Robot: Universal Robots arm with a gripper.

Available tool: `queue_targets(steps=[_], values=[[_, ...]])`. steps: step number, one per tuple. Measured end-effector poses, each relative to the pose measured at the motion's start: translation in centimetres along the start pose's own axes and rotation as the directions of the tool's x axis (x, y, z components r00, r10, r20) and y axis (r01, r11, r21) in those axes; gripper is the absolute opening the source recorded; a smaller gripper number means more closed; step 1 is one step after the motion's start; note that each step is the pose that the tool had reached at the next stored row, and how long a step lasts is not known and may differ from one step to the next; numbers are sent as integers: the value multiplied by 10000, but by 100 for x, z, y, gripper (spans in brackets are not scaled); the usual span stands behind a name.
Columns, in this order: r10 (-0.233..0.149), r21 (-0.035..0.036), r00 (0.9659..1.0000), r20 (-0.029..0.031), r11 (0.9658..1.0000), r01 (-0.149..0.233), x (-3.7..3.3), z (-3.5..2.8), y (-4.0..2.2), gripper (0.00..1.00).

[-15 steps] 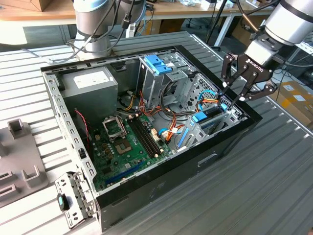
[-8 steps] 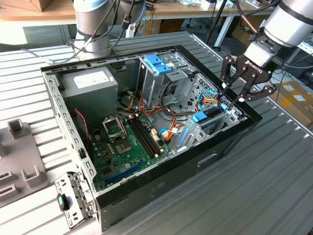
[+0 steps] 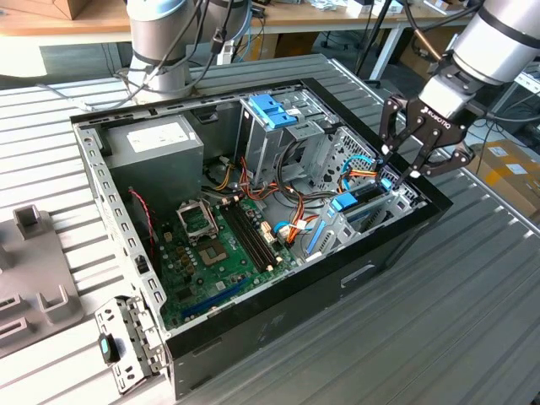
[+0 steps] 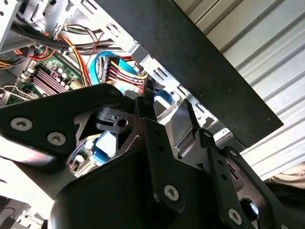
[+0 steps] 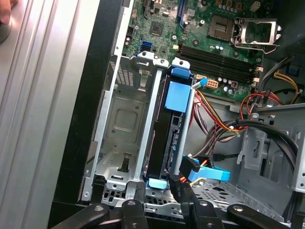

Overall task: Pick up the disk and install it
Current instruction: 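Insert the disk into the insertion slot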

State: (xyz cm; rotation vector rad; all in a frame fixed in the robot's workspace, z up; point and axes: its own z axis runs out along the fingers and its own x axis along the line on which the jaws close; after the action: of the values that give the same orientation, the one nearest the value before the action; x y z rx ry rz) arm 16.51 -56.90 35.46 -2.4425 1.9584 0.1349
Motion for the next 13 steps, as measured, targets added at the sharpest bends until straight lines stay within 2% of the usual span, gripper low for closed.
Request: queue_targets(steps=[13], values=[[0,0,10000,0,10000,0,5,67,-3,42]])
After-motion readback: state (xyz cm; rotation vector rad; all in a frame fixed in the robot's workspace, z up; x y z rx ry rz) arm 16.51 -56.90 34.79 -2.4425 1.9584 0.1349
